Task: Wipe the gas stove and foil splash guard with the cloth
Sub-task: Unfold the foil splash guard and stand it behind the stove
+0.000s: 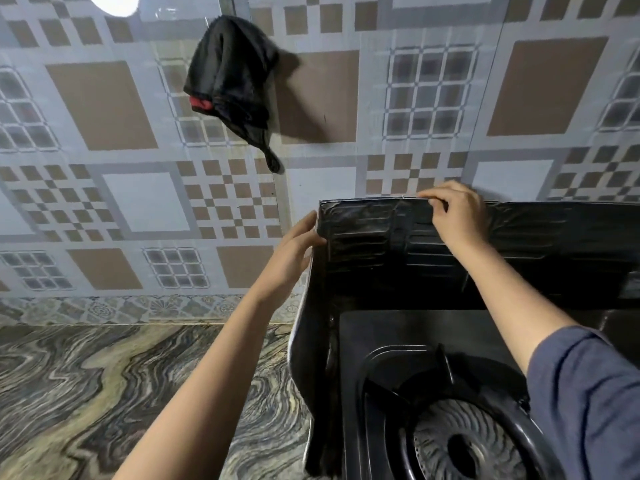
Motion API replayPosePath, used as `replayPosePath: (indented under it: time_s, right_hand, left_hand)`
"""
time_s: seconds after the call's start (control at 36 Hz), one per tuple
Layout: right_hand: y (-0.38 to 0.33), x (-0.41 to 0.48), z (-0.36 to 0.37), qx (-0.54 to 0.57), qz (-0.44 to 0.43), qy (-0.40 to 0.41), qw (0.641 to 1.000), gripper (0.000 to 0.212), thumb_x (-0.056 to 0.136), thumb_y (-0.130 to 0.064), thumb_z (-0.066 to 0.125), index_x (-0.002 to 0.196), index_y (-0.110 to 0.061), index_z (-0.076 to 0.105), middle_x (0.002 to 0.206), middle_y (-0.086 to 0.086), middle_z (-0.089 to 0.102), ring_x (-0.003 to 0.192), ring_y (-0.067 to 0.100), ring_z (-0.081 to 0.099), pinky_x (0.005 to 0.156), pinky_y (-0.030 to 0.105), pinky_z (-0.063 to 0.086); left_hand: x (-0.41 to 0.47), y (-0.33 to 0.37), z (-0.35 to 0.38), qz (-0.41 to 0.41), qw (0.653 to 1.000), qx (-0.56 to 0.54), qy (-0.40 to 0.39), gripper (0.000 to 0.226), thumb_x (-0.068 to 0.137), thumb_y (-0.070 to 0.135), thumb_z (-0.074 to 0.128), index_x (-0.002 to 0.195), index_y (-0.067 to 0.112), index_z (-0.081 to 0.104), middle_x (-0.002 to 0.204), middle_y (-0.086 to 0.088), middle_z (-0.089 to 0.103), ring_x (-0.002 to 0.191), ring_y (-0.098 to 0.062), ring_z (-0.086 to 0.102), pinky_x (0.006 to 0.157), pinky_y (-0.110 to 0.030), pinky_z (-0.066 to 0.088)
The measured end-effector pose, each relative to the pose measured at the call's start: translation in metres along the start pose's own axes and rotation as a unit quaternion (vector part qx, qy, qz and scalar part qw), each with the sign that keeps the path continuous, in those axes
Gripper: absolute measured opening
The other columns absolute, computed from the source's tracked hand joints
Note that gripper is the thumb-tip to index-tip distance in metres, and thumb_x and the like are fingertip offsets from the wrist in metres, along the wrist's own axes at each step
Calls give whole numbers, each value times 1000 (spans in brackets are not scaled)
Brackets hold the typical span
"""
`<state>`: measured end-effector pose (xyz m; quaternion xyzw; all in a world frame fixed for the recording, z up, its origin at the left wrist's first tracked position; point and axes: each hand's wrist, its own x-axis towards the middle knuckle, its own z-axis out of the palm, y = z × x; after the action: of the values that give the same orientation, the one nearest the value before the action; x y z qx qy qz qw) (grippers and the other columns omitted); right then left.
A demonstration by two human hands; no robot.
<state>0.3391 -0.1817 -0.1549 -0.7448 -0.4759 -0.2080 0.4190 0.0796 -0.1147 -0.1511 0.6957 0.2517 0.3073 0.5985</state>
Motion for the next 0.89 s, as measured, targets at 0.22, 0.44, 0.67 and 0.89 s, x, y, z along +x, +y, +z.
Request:
replayPosePath:
  time_s: [0.22,0.44,0.67,0.89]
  right_hand:
    - [13,0,-2,16,51,41,998,18,84,-5,62,93,-14,74,95,8,66,92,28,56,77,34,46]
    - [14,5,5,57,26,28,998,11,81,-5,66,87,-10,73,91,10,67,91,27,54,74,27,37]
    - [2,5,10,74,20,40,996,8,78,1,65,82,-3,71,90,14,66,87,26,56,74,22,36]
    - [1,3,17,41,31,70,996,5,79,-3,65,79,-6,70,90,11,65,92,32,53,75,35,43]
  left_hand:
    - [9,0,22,28,999,15,7,50,85,9,42,136,4,43,138,5,46,119,-4,49,92,-7,40]
    - [6,-4,26,41,998,-21,52,48,93,-1,31,141,4,36,132,10,42,119,-3,38,77,6,37]
    - [-3,-7,23,13,994,-64,92,53,93,7,36,145,13,31,151,2,33,139,-15,29,109,-30,23]
    - [-6,-8,24,29,993,-64,93,51,94,10,40,145,14,32,145,9,38,126,-2,34,100,-20,26]
